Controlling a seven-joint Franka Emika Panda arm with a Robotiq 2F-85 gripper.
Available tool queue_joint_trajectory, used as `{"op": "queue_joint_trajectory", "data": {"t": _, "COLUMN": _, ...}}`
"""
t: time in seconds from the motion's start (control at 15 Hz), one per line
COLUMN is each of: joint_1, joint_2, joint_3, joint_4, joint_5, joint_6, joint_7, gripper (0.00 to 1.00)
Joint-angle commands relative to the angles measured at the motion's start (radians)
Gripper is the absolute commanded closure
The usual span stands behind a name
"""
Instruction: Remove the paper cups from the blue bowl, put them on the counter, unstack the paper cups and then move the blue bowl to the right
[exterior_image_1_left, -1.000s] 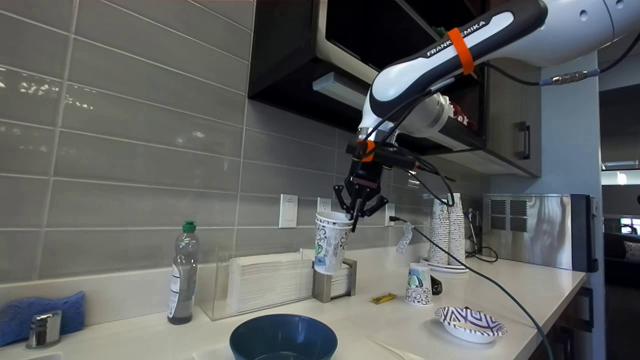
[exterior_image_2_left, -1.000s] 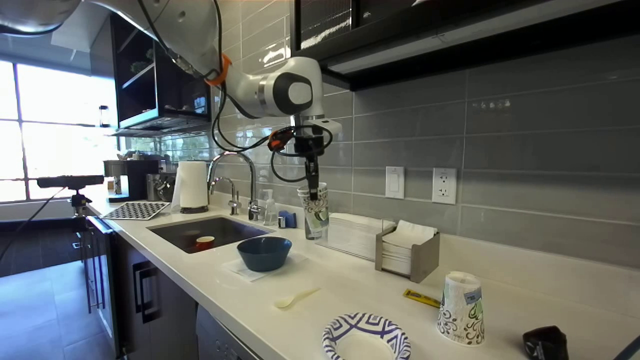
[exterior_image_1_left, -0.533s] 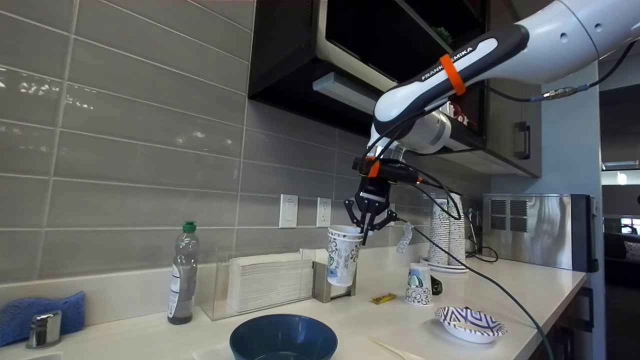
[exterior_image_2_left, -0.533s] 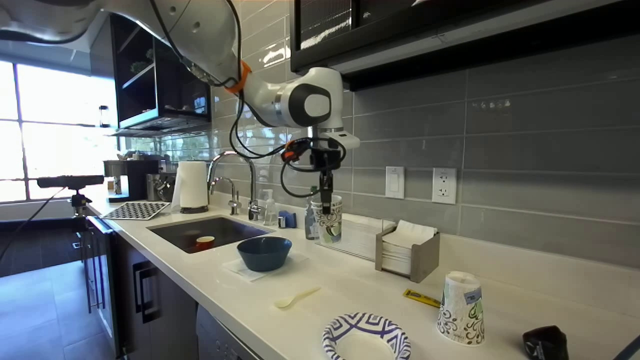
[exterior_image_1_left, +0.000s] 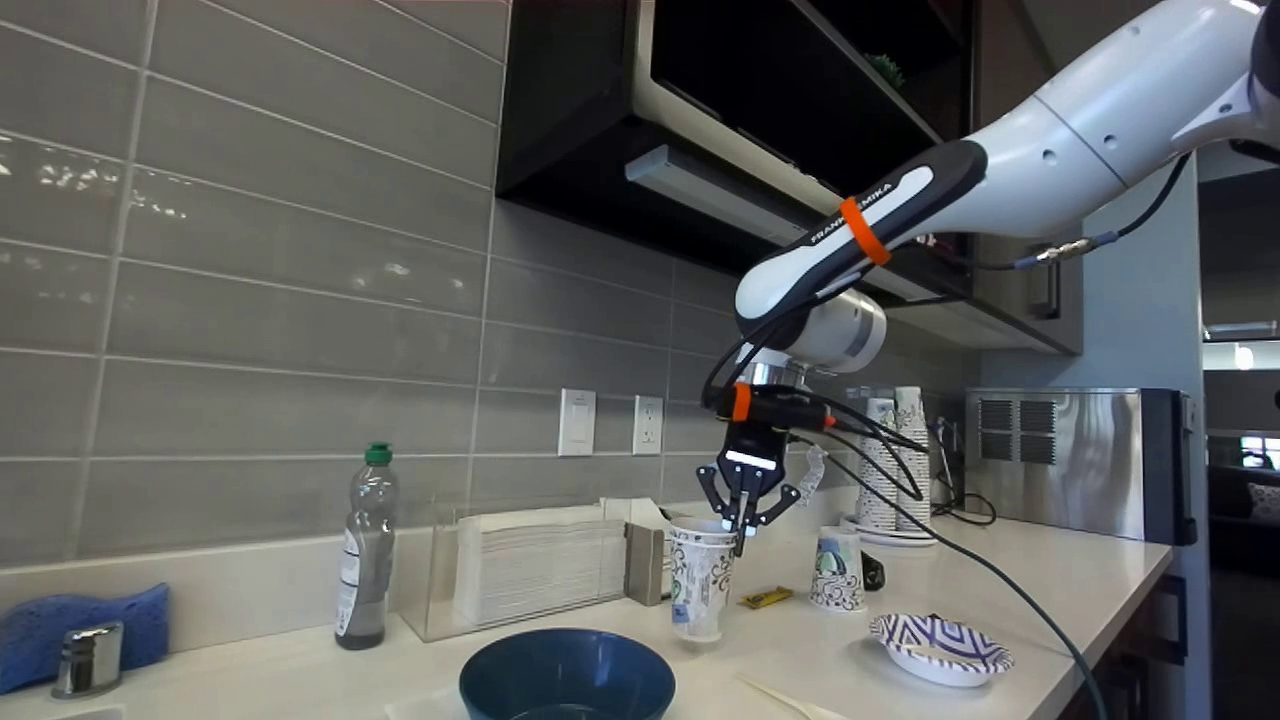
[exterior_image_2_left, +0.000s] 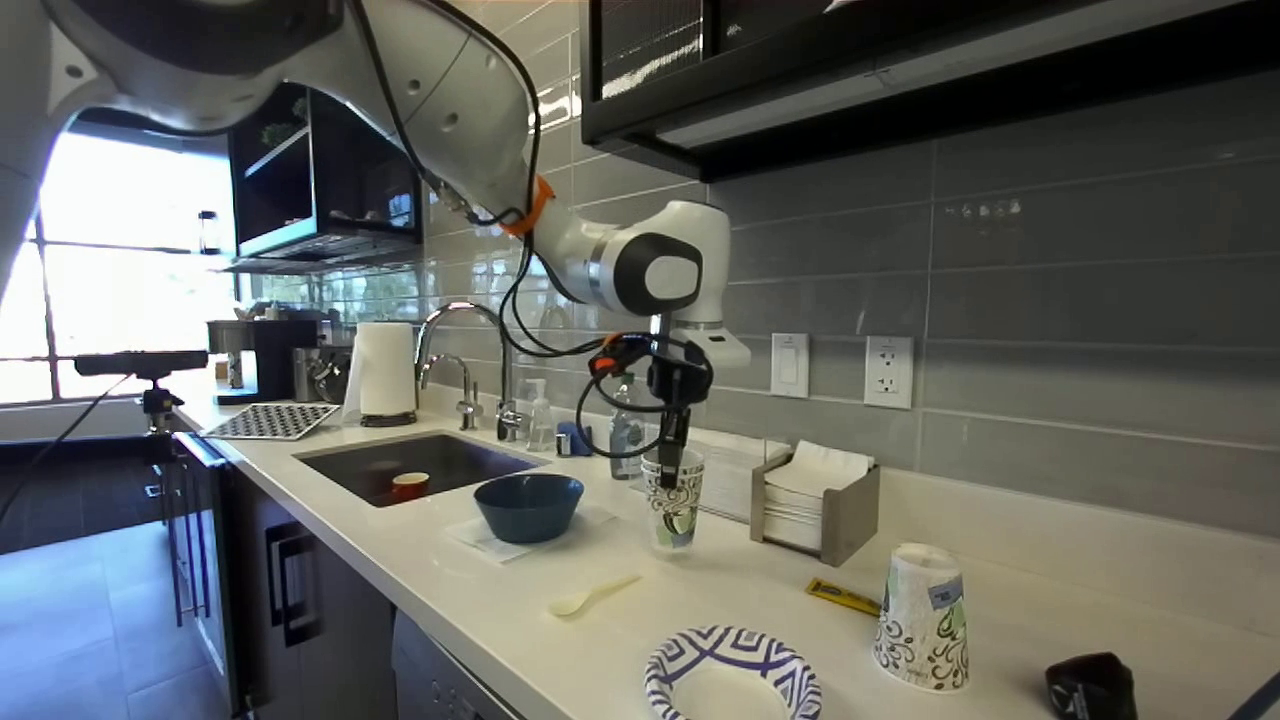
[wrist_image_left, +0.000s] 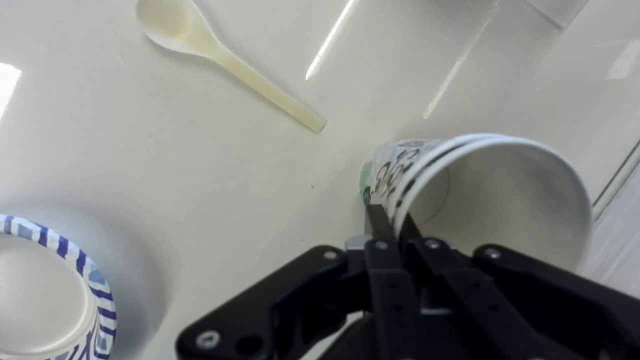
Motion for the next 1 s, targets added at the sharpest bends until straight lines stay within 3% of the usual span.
{"op": "queue_joint_trajectory", "data": {"t": 0.0, "joint_1": 0.000, "joint_2": 0.054, "joint_3": -0.002, "joint_4": 0.055, "joint_5": 0.034, "joint_6": -0.021, "joint_7": 0.031, "gripper": 0.99}}
{"op": "queue_joint_trajectory", "data": {"t": 0.13, "joint_1": 0.002, "joint_2": 0.064, "joint_3": -0.001, "joint_4": 0.064, "joint_5": 0.039, "joint_6": -0.022, "joint_7": 0.037, "gripper": 0.99}}
{"op": "queue_joint_trajectory", "data": {"t": 0.2, "joint_1": 0.003, "joint_2": 0.068, "joint_3": -0.001, "joint_4": 0.068, "joint_5": 0.040, "joint_6": -0.023, "joint_7": 0.039, "gripper": 0.92}}
{"op": "queue_joint_trajectory", "data": {"t": 0.27, "joint_1": 0.004, "joint_2": 0.070, "joint_3": -0.002, "joint_4": 0.072, "joint_5": 0.040, "joint_6": -0.023, "joint_7": 0.043, "gripper": 0.69}}
{"op": "queue_joint_trajectory", "data": {"t": 0.47, "joint_1": 0.008, "joint_2": 0.068, "joint_3": -0.001, "joint_4": 0.080, "joint_5": 0.036, "joint_6": -0.020, "joint_7": 0.051, "gripper": 0.58}}
{"op": "queue_joint_trajectory", "data": {"t": 0.53, "joint_1": 0.011, "joint_2": 0.067, "joint_3": -0.001, "joint_4": 0.082, "joint_5": 0.030, "joint_6": -0.018, "joint_7": 0.056, "gripper": 0.89}}
{"op": "queue_joint_trajectory", "data": {"t": 0.73, "joint_1": 0.017, "joint_2": 0.065, "joint_3": 0.001, "joint_4": 0.093, "joint_5": 0.024, "joint_6": -0.019, "joint_7": 0.064, "gripper": 0.99}}
{"op": "queue_joint_trajectory", "data": {"t": 0.93, "joint_1": 0.020, "joint_2": 0.064, "joint_3": 0.001, "joint_4": 0.100, "joint_5": 0.021, "joint_6": -0.021, "joint_7": 0.072, "gripper": 1.00}}
